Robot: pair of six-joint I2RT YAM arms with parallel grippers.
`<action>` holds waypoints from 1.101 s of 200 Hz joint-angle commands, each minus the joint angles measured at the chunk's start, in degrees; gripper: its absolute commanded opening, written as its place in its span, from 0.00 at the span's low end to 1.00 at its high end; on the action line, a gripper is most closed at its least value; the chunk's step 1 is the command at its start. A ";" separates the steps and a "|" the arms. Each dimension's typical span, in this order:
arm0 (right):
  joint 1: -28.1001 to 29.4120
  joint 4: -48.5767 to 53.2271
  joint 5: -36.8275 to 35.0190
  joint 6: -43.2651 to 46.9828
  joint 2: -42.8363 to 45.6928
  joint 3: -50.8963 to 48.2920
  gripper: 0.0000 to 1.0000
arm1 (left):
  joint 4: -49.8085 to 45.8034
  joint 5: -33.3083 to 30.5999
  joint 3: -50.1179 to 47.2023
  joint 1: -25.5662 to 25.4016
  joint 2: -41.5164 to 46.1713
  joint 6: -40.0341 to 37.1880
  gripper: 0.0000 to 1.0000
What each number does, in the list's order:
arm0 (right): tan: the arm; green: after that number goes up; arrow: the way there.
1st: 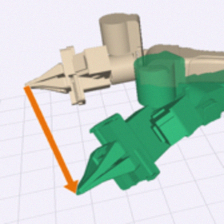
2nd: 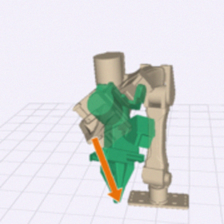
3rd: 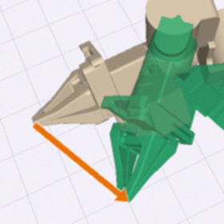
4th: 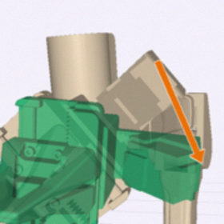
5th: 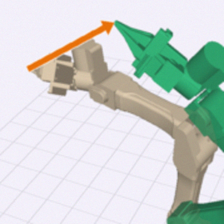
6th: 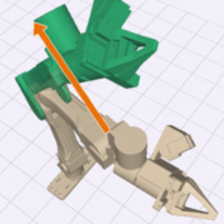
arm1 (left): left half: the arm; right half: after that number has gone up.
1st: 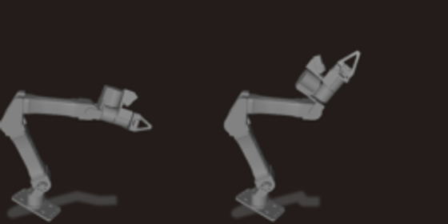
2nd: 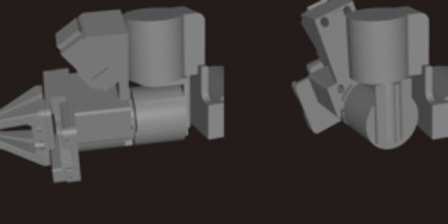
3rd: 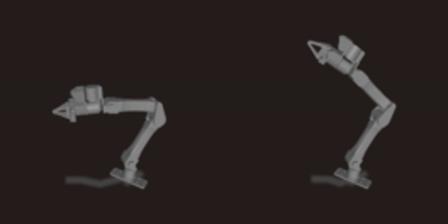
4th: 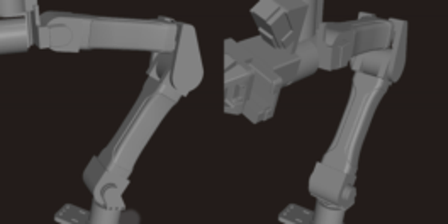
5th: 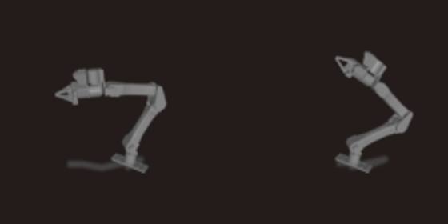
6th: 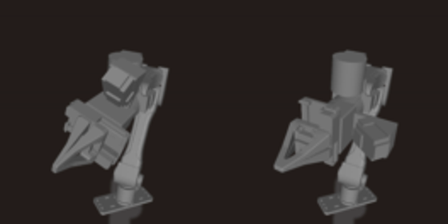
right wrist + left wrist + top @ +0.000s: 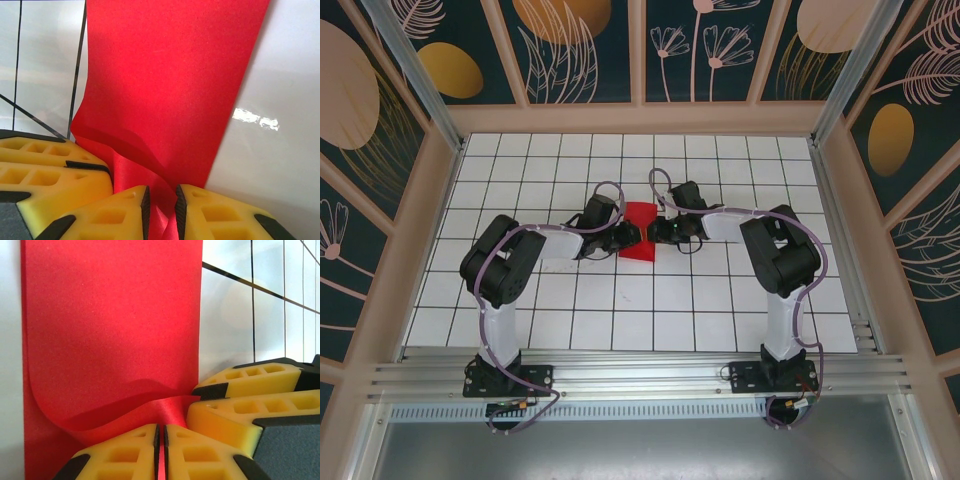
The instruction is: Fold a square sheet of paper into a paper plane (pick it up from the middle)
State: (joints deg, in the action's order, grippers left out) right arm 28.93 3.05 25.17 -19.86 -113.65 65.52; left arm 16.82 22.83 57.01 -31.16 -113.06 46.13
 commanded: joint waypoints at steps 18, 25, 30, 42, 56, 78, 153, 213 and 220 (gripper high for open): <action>-1.06 0.65 -1.36 -0.78 0.75 -1.00 0.21 | -0.83 -0.48 0.83 0.40 -1.11 -0.86 0.12; -1.15 0.62 -1.27 -1.05 0.83 -1.08 0.21 | -0.77 -0.28 0.91 0.46 -1.13 -0.86 0.12; -1.22 0.42 -1.01 -1.21 0.83 -1.24 0.21 | -0.75 -0.32 0.96 0.40 -1.25 -0.89 0.12; -1.40 -0.09 -0.68 -1.71 1.18 -1.59 0.24 | -0.89 -0.24 0.99 0.41 -1.37 -0.93 0.12; -1.72 -0.91 0.12 -2.18 1.57 -2.14 0.27 | -0.96 -0.09 1.08 0.40 -1.60 -0.93 0.12; -1.90 -1.20 0.30 -2.55 1.61 -2.23 0.33 | -0.97 0.13 1.17 0.40 -1.75 -1.04 0.12; -2.48 -2.46 1.76 -4.10 1.58 -3.11 0.37 | -1.46 0.28 1.77 0.40 -2.25 -1.18 0.13; -2.80 -2.72 2.61 -4.75 1.69 -2.71 0.36 | -3.04 -0.10 2.71 0.40 -3.18 -1.37 0.13; -2.78 -2.75 2.65 -4.84 1.74 -2.63 0.35 | -3.23 -0.22 2.77 0.42 -3.18 -1.35 0.13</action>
State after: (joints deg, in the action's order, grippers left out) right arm 26.96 -0.21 28.53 -24.12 -112.99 63.79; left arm 15.99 23.33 58.54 -31.11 -114.61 46.11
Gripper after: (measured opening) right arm 0.356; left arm 0.129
